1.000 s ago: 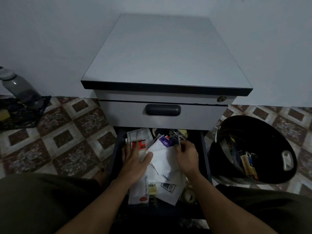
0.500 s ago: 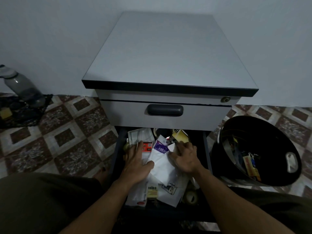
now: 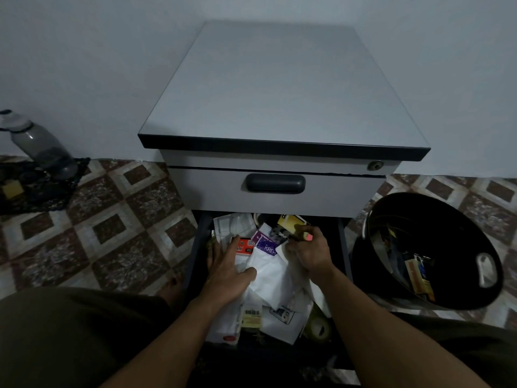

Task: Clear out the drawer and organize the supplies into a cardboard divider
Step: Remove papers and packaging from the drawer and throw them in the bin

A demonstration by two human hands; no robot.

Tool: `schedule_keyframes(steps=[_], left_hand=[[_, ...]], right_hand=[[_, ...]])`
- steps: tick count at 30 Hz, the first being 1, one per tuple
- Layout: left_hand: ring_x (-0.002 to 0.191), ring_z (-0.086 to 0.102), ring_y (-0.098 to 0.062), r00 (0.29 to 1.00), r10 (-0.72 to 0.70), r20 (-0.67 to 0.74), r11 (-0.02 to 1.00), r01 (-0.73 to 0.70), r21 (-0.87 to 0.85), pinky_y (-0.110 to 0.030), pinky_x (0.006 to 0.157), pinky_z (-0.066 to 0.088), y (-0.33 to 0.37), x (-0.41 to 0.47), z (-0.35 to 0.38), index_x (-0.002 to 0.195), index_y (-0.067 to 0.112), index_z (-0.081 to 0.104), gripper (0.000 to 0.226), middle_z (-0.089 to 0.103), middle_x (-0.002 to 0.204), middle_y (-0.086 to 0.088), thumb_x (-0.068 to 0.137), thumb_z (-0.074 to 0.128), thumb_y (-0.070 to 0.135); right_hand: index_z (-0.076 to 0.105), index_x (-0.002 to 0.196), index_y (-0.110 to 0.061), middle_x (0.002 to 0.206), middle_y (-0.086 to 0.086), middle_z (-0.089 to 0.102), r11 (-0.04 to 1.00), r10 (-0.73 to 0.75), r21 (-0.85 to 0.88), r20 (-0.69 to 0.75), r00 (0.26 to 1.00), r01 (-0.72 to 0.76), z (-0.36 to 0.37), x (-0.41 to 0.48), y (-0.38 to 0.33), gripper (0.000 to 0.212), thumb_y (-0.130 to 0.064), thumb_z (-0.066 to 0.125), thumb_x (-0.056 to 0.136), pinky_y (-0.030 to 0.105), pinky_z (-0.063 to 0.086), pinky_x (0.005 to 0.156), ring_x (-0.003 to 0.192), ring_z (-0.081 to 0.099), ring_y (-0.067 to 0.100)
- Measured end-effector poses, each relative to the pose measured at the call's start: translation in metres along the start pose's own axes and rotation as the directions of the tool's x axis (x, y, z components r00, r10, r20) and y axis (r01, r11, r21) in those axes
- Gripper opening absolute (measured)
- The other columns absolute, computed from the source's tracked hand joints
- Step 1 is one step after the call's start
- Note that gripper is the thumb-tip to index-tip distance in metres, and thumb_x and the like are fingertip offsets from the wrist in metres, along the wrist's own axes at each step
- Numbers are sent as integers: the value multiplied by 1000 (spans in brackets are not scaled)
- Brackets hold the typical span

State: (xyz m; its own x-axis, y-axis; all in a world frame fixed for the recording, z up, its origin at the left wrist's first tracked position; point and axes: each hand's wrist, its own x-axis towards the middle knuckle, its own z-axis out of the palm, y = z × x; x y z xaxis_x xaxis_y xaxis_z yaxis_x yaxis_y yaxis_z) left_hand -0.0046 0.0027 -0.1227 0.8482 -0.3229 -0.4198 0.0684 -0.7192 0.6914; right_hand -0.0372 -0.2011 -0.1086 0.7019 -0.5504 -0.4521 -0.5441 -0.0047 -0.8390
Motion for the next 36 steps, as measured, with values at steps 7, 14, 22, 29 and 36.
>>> schedule_keyframes(steps=[7,14,22,29,36], left_hand=[[149,-25,-22,1000,-6,16,1000,6,4,-55,120,1,0,-1,-2,153,51,6,100,-17,165,3,72,63,38],[152,-5,-26,998,-47,40,999,48,-23,-57,120,14,3,-6,-11,149,58,10,99,-4,166,3,65,61,50],[151,3,-34,998,-58,7,998,58,-28,-56,120,14,16,-21,-16,153,46,18,71,2,166,-1,91,46,63],[129,45,-21,964,-142,226,979,170,-112,-37,104,40,16,-28,-28,130,37,53,72,41,140,10,61,64,54],[126,51,-22,968,-121,219,989,136,-57,-43,105,47,-9,-23,-26,129,52,51,81,55,139,7,51,71,40]], right_hand=[[56,123,-2,106,15,66,998,14,54,93,996,-19,-1,0,8,45,15,65,82,23,56,64,75,69,12],[62,116,-4,98,15,65,982,14,188,59,998,-25,-10,-4,4,38,11,67,82,16,50,52,68,59,15],[67,97,-14,84,9,66,919,70,394,-134,989,-12,-19,-19,16,21,1,67,82,31,47,60,67,58,21],[64,102,-20,105,11,69,969,-14,247,-41,999,23,-16,-44,28,29,1,68,82,37,58,68,87,66,26],[55,122,-11,99,5,65,983,-29,183,265,964,-20,-13,-67,21,51,14,66,79,16,51,54,79,61,15]])
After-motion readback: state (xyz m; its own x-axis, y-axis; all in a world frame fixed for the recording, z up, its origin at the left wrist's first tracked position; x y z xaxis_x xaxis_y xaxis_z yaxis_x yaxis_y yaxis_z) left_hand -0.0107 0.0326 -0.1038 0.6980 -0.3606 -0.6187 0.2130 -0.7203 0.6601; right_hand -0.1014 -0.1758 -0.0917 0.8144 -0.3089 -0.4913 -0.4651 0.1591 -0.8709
